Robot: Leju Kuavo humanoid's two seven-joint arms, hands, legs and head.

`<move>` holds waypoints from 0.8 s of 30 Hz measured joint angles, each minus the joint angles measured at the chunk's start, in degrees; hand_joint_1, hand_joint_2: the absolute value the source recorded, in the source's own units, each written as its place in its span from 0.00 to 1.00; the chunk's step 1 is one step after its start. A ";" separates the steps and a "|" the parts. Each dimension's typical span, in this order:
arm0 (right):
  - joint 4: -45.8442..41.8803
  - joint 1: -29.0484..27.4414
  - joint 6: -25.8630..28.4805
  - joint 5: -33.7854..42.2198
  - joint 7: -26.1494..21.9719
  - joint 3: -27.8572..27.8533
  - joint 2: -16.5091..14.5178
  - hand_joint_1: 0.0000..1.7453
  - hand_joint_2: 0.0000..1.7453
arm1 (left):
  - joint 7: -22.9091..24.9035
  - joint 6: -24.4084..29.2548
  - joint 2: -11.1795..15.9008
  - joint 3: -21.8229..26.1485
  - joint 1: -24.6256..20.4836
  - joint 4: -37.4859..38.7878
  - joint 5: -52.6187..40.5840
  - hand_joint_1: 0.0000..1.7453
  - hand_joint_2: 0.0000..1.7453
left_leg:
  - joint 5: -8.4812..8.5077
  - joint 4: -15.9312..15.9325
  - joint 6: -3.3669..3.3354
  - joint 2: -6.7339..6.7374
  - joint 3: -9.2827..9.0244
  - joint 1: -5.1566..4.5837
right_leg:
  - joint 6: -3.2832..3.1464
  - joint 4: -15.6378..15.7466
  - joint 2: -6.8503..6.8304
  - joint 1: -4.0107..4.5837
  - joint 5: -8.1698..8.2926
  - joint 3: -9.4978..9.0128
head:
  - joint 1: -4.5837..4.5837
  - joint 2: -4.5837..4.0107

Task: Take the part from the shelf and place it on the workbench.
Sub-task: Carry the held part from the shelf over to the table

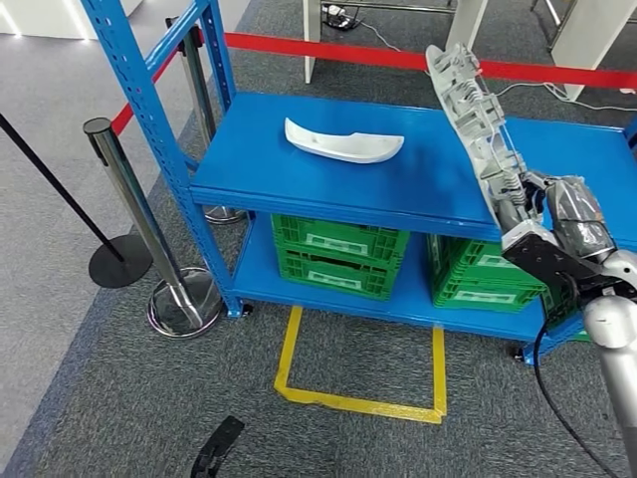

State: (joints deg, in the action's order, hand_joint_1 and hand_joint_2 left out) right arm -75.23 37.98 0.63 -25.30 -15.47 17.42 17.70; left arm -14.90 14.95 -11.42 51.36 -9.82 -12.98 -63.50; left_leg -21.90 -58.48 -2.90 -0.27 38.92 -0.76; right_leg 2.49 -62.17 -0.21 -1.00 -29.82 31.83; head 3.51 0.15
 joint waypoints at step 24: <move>-9.14 -2.49 3.40 5.70 -4.68 -2.44 -4.69 1.00 1.00 | -0.85 1.51 1.02 1.08 0.55 0.00 -0.21 0.00 1.00 | -5.19 1.05 -0.04 0.17 -6.68 0.82 | 0.51 -6.63 -0.06 -0.13 -1.02 10.80 | -0.07 0.00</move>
State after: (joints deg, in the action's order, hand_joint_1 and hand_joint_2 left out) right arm -84.36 35.50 4.03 -19.60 -20.15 14.98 13.00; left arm -15.74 16.46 -10.40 52.45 -9.27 -12.98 -63.71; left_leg -27.10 -57.43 -2.94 -0.10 32.24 0.06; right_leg 3.00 -68.80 -0.27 -1.14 -30.84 42.63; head 3.44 0.15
